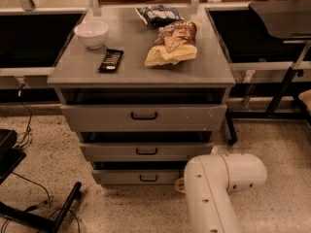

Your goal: Close bottom drawer

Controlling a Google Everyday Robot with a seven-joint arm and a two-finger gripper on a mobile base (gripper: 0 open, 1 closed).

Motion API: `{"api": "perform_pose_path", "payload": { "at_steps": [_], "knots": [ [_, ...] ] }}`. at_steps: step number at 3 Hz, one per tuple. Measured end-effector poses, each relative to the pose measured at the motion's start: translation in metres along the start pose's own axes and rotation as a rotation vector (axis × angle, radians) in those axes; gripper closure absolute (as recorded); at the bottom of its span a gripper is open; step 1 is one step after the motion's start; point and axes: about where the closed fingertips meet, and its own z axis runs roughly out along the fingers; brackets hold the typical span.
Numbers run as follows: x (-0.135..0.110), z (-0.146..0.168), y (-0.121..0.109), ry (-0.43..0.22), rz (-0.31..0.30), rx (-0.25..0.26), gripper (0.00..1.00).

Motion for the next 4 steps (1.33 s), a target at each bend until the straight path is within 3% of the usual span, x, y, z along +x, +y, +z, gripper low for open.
{"api": "perform_pose_path", "payload": {
  "at_steps": [3, 4],
  "knots": [
    [-0.0001, 0.0001, 0.0, 0.0, 0.0, 0.0, 0.11],
    [-0.0001, 0.0001, 0.0001, 0.0, 0.0, 0.0, 0.0]
  ]
}}
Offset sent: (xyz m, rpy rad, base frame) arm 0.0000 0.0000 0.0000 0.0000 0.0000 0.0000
